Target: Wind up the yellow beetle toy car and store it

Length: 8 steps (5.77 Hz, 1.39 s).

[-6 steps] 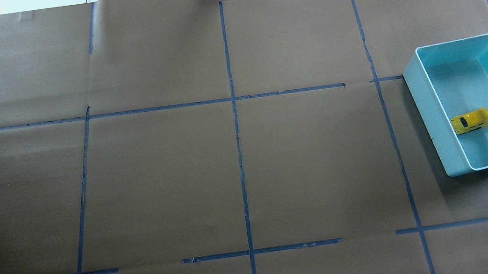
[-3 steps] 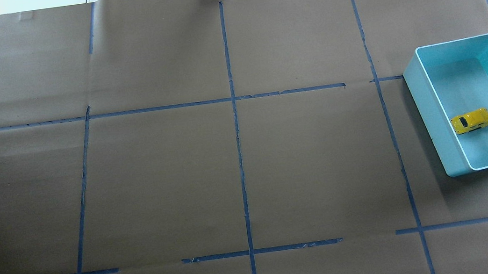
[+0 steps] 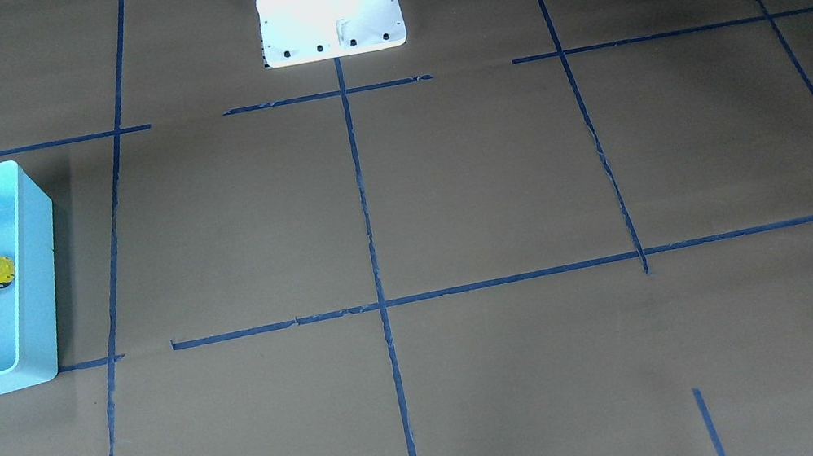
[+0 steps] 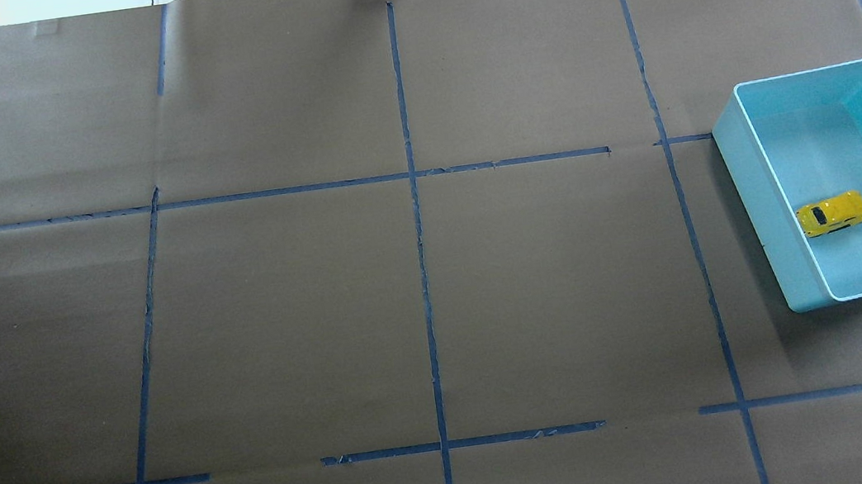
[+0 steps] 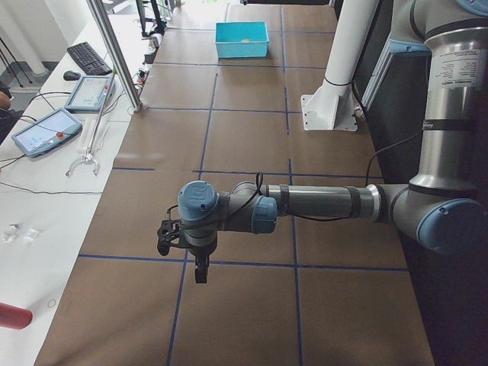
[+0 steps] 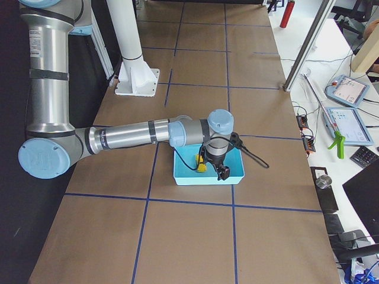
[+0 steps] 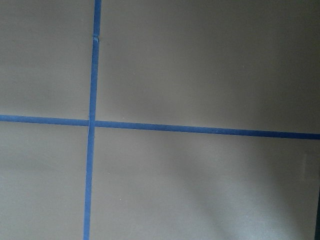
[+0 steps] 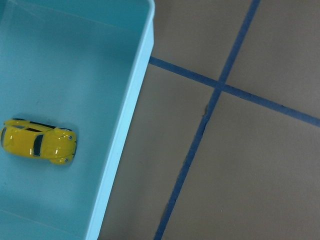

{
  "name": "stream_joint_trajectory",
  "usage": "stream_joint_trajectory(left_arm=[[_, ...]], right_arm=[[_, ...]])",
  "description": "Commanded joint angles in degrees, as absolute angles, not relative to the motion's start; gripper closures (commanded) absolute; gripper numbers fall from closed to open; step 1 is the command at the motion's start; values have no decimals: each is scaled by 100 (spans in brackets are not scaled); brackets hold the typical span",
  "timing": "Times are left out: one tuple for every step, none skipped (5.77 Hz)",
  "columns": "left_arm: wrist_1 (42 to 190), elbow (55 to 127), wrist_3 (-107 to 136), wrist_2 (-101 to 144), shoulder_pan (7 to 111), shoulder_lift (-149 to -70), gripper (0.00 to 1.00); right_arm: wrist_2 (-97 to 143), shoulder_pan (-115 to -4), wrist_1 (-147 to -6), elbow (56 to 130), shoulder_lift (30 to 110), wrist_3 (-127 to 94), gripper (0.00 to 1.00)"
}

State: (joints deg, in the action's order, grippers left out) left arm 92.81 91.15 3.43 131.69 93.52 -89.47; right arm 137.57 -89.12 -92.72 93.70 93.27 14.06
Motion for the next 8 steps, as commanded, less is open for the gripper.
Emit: stream_joint_trajectory(left_arm=[[9281, 9088, 343, 13175, 9352, -8947, 0], [9281, 9079, 343, 13175, 9352, -8947, 0], [9281, 9079, 343, 13175, 9352, -8947, 0], [9281, 9079, 343, 13175, 9352, -8947, 0], [9290, 9079, 343, 13175, 9352, -8947, 0], [9281, 9079, 343, 13175, 9352, -8947, 0], [9290, 9079, 343, 13175, 9352, -8947, 0], [9290, 9079, 343, 13175, 9343, -8947, 0]], right_arm=[[13459, -9114, -9255, 9316, 9378, -536, 0], [13134, -9132, -9281, 9543, 9413, -562, 0], [12731, -9141, -9264, 9971, 9657, -536, 0], [12718, -9141, -9264, 10045, 9659, -493, 0], [12918, -9141, -9255, 10055, 9616, -483, 0], [13016, -9141, -9255, 10055, 9537, -483, 0], [13234, -9141, -9264, 10046, 9475, -501, 0], [13463, -9141, -9255, 10046, 9475, -510, 0]])
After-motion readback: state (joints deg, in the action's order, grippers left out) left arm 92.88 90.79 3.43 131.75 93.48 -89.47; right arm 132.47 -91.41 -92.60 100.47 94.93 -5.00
